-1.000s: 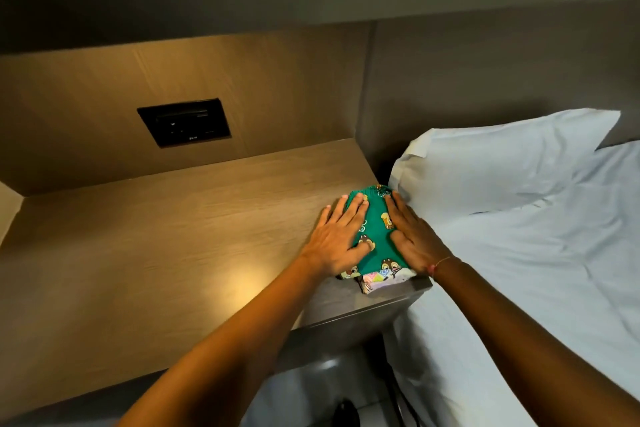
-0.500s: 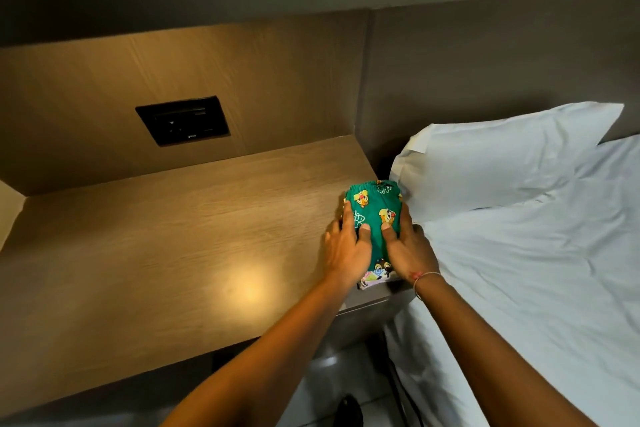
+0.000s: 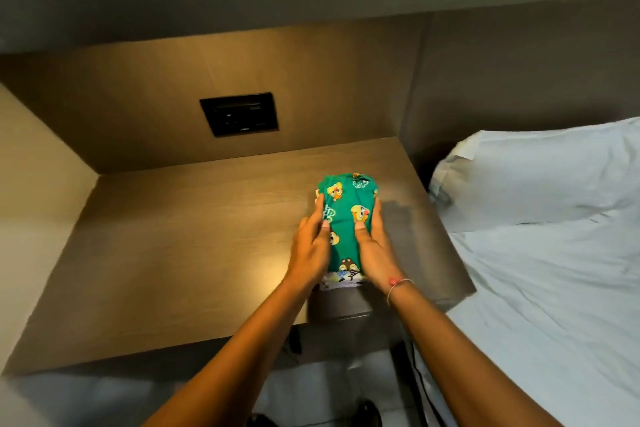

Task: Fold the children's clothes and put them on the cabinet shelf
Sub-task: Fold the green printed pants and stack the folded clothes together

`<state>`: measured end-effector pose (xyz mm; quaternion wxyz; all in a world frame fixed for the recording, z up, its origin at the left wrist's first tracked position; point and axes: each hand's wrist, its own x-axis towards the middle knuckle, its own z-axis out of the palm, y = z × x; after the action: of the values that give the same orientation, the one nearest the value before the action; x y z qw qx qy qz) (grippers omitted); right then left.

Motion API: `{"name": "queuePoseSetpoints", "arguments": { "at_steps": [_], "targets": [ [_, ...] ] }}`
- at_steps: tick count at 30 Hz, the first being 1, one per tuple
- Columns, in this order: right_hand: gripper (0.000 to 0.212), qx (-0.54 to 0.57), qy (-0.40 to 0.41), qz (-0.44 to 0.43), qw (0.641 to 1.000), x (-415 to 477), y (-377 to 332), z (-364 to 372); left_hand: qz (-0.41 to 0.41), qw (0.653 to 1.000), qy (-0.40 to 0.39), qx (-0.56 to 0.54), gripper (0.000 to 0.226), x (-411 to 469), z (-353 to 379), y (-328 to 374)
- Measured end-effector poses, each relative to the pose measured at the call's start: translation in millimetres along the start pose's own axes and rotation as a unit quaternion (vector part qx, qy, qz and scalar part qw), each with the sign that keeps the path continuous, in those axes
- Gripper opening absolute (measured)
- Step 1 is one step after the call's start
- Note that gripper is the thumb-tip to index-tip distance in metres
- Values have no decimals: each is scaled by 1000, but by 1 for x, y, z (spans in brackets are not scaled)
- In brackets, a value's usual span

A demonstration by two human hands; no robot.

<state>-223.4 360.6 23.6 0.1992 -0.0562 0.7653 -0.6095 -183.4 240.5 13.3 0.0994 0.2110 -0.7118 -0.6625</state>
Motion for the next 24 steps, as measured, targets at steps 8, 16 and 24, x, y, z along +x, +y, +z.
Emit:
{"name": "queuePoseSetpoints", "arguments": {
  "at_steps": [8,16,24],
  "targets": [
    [60,-231,-83,-4,969,-13,-17,146,-57,989,102,92,50,-18,-152,-27],
    [67,-334,-71,-29,939,-15,-8,161,-65,963,45,257,54,-38,-186,-41],
    [66,-151,-117,-10,981,-10,-10,167,-72,976,42,201,46,-16,-189,-36]
  ]
}}
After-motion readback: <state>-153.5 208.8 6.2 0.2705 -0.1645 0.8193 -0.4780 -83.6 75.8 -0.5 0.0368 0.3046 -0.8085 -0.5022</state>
